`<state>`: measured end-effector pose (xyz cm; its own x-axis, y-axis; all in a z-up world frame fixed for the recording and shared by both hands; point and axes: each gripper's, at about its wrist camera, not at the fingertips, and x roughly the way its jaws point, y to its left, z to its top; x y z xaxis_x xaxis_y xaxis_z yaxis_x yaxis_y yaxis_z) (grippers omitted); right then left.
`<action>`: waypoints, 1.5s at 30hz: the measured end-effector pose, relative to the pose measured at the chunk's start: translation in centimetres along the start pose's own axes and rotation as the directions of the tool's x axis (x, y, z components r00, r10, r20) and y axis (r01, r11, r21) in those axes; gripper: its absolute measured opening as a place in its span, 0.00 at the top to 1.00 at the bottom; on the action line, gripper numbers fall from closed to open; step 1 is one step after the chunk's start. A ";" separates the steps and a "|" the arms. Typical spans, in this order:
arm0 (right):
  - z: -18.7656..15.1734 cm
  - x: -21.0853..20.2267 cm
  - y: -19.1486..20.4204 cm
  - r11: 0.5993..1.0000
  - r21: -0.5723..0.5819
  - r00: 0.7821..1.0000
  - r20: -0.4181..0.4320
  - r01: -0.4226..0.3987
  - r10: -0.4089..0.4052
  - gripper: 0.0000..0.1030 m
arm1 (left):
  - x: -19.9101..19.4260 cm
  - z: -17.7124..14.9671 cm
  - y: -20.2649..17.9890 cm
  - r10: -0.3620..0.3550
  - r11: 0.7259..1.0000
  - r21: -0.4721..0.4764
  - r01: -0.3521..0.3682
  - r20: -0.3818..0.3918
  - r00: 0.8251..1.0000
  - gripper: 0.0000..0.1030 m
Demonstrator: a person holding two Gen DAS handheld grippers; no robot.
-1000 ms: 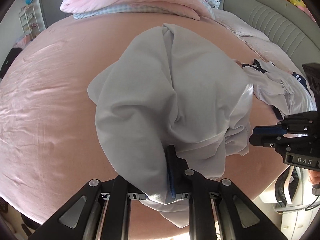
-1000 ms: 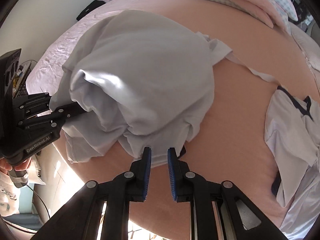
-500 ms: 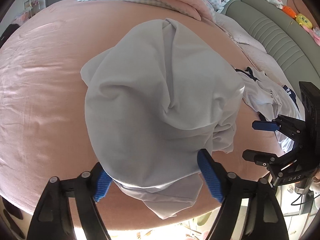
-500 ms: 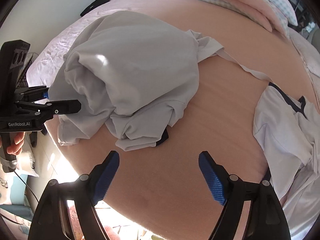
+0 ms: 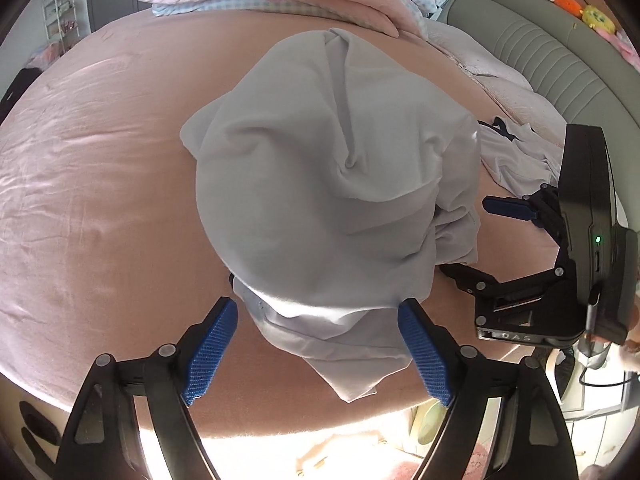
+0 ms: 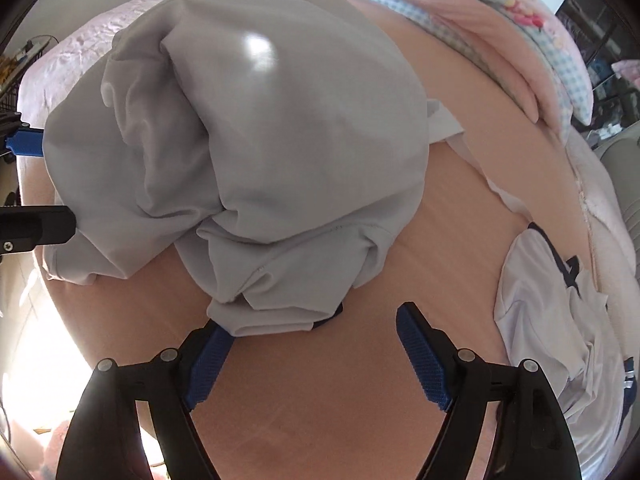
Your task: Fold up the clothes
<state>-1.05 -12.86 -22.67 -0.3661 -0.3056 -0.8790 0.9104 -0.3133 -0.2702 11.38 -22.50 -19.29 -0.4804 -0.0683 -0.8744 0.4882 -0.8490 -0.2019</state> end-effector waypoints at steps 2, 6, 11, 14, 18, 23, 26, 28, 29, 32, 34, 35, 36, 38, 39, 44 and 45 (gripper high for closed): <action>0.2 0.2 0.9 0.997 -0.029 0.997 0.027 0.069 -0.068 0.22 | 0.1 -0.5 0.9 -0.014 0.999 -0.047 0.014 -0.007 1.000 0.20; 1.1 0.5 3.5 0.969 -0.134 0.978 0.077 0.205 -0.196 0.22 | 1.0 -1.0 1.7 -0.072 0.990 -0.123 0.067 -0.036 0.997 0.20; 1.9 1.0 6.0 0.906 -0.249 0.939 0.139 0.342 -0.316 0.21 | 0.8 -1.6 2.4 -0.083 0.985 -0.152 0.078 -0.022 0.996 0.20; 2.4 1.4 7.0 0.879 -0.273 0.919 0.166 0.391 -0.357 0.21 | 0.6 -1.9 2.2 -0.070 0.989 -0.133 0.068 -0.012 0.997 0.20; 2.7 1.6 7.5 0.851 -0.294 0.898 0.200 0.436 -0.391 0.18 | 0.5 -2.4 1.1 -0.033 0.998 -0.060 0.033 -0.001 0.999 0.20; 2.8 1.4 7.2 0.865 -0.271 0.903 0.204 0.423 -0.378 0.18 | 0.3 -2.8 0.4 -0.021 0.999 -0.045 0.022 0.026 0.999 0.20; 3.1 1.6 6.6 0.886 -0.237 0.913 0.191 0.399 -0.360 0.19 | -0.1 -2.9 0.4 -0.028 0.998 -0.053 0.031 0.046 0.999 0.20; 3.0 1.6 6.3 0.905 -0.214 0.925 0.181 0.368 -0.333 0.28 | 0.3 -2.7 0.1 -0.032 0.998 -0.051 0.034 0.035 0.999 0.20; 2.9 1.5 6.3 0.914 -0.201 0.931 0.179 0.352 -0.319 0.35 | 0.6 -2.5 -0.1 -0.031 0.998 -0.051 0.033 0.032 0.999 0.20; 2.2 1.6 7.2 0.915 -0.195 0.927 0.200 0.355 -0.317 0.54 | 0.6 -3.2 -0.2 -0.023 0.998 -0.051 0.025 0.038 0.999 0.21; 1.7 2.0 7.7 0.913 -0.181 0.920 0.221 0.365 -0.324 0.64 | 0.9 -3.7 -0.1 -0.017 0.999 -0.039 0.018 0.043 0.999 0.20; 1.6 2.1 7.8 0.916 -0.162 0.916 0.235 0.368 -0.326 0.67 | 1.1 -3.9 0.0 -0.010 0.999 -0.038 0.011 0.044 0.999 0.20; 1.3 2.3 7.8 0.915 -0.152 0.910 0.250 0.374 -0.331 0.70 | 1.2 -4.0 -0.1 -0.005 1.000 -0.029 0.006 0.043 0.999 0.20; 0.9 2.5 7.9 0.915 -0.133 0.901 0.275 0.381 -0.335 0.71 | 1.0 -4.1 -0.5 0.014 1.000 -0.006 -0.014 0.055 0.998 0.20; 0.9 2.6 7.8 0.919 -0.127 0.902 0.279 0.374 -0.329 0.71 | 0.9 -4.1 -0.7 0.021 1.000 -0.002 -0.021 0.056 0.998 0.20; 1.4 2.8 7.4 0.922 -0.129 0.907 0.273 0.365 -0.321 0.71 | 0.9 -4.0 -0.8 0.019 1.000 -0.014 -0.018 0.046 0.999 0.20; 1.6 2.9 7.3 0.921 -0.129 0.907 0.269 0.367 -0.324 0.71 | 0.8 -4.0 -0.8 0.019 1.000 -0.013 -0.019 0.043 0.999 0.20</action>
<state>4.20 -17.47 -26.51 -0.6790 -0.4179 -0.6036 0.7289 -0.2849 -0.6225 13.55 -19.73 -21.59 -0.5019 -0.1070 -0.8583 0.5064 -0.8408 -0.1913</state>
